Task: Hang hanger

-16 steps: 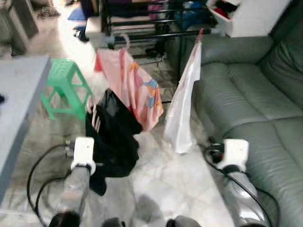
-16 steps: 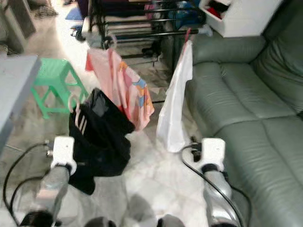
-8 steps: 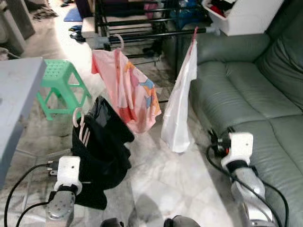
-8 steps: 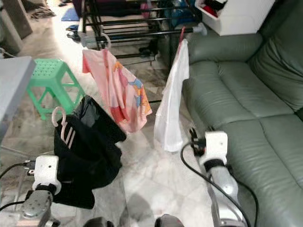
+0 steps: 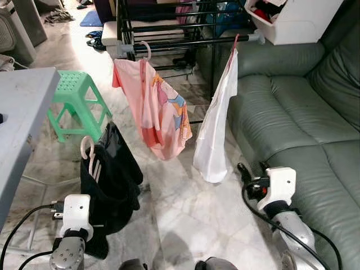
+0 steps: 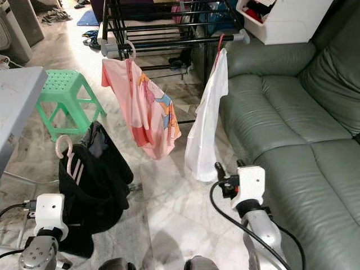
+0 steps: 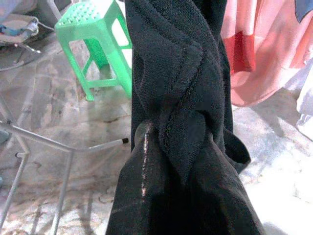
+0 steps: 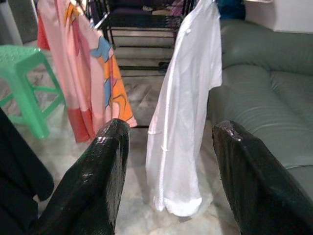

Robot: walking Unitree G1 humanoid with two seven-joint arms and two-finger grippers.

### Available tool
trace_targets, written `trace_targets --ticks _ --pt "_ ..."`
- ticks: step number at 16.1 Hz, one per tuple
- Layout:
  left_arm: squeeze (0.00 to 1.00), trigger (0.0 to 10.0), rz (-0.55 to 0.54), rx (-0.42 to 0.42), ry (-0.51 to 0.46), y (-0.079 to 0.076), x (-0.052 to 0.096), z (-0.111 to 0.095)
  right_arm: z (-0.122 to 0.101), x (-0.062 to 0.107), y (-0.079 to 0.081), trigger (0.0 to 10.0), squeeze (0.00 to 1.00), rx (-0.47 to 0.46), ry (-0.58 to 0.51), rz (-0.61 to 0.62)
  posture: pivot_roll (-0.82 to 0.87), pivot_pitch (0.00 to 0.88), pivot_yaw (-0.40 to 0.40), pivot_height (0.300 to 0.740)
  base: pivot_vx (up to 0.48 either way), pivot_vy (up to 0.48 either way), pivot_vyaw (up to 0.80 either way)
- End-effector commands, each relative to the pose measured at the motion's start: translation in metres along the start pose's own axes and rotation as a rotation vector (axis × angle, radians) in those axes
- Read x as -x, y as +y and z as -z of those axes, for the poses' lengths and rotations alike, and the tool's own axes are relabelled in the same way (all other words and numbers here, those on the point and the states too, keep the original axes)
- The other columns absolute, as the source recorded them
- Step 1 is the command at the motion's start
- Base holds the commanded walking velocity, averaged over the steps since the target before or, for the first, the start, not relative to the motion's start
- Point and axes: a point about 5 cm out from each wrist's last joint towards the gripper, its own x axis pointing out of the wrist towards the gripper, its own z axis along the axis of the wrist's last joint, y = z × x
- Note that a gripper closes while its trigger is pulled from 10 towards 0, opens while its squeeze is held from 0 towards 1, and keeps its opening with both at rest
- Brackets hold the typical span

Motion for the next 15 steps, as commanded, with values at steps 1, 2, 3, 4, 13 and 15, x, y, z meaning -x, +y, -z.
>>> trace_targets --ticks 1,2,3,4,13,15 --pt "0.0 10.0 -0.006 0.013 -0.065 0.003 -0.004 -0.009 -0.002 0.003 -0.006 10.0 0.0 -0.009 0.001 0.027 -0.03 0.0 0.019 0.74 0.0 0.0 0.0" --pt "0.0 10.0 0.002 0.019 -0.055 0.003 -0.004 -0.004 -0.001 0.006 -0.01 10.0 0.0 0.004 0.01 0.029 -0.03 0.0 0.019 0.74 0.0 0.0 0.0" --pt "0.0 10.0 0.01 0.02 -0.047 0.004 -0.005 0.0 0.0 0.008 -0.012 10.0 0.0 0.003 0.017 0.028 -0.03 0.0 0.021 0.74 0.0 0.0 0.0" --pt "0.0 10.0 0.011 0.018 -0.044 0.005 -0.005 0.001 0.0 0.008 -0.012 10.0 0.0 0.001 0.024 0.027 -0.04 0.0 0.023 0.74 0.0 0.0 0.0" --pt "0.0 10.0 -0.001 0.027 -0.08 0.011 -0.013 -0.001 0.004 0.009 -0.013 10.0 0.0 -0.014 0.053 0.057 -0.04 0.0 0.032 0.74 0.0 0.0 0.0" --pt "0.0 10.0 0.001 0.028 -0.094 0.01 -0.014 -0.005 0.003 0.008 -0.013 10.0 0.0 -0.013 0.055 0.055 -0.04 0.0 0.031 0.74 0.0 0.0 0.0"
